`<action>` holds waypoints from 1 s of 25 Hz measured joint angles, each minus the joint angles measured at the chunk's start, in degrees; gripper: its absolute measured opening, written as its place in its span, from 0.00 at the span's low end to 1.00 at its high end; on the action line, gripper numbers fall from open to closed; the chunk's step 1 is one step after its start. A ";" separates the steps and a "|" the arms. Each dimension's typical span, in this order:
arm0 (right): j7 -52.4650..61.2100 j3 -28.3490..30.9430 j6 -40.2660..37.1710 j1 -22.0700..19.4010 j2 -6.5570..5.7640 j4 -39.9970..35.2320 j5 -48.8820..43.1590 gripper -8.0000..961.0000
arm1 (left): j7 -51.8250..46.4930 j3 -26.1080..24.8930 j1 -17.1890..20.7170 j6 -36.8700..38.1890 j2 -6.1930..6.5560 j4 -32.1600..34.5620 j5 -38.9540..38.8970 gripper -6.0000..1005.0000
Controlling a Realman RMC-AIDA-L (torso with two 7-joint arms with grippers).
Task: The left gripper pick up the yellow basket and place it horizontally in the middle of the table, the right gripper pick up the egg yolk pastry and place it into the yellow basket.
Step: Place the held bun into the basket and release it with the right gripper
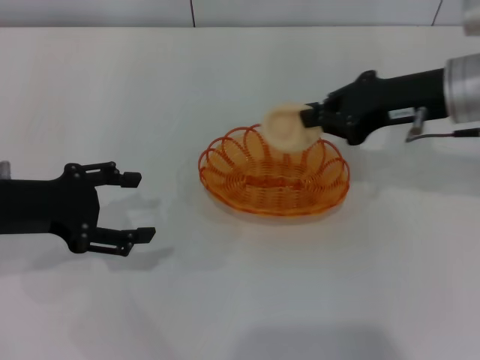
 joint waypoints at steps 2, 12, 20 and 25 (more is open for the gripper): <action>-1.73 -2.01 1.66 0.08 0.01 1.61 2.79 0.04 | 0.06 -0.02 0.29 -0.11 -0.01 0.04 0.01 0.89; -5.13 -10.39 10.21 1.41 0.28 6.23 7.69 0.06 | 0.40 -0.04 0.43 -0.14 -0.18 0.17 -0.17 0.89; -5.87 -14.48 13.49 0.92 0.23 6.39 9.31 0.20 | 0.41 -0.04 0.27 -0.17 -0.25 0.18 -0.25 0.89; -6.04 -14.24 12.57 0.34 -0.13 6.06 9.22 0.39 | 0.41 -0.04 0.17 -0.17 -0.26 0.18 -0.39 0.89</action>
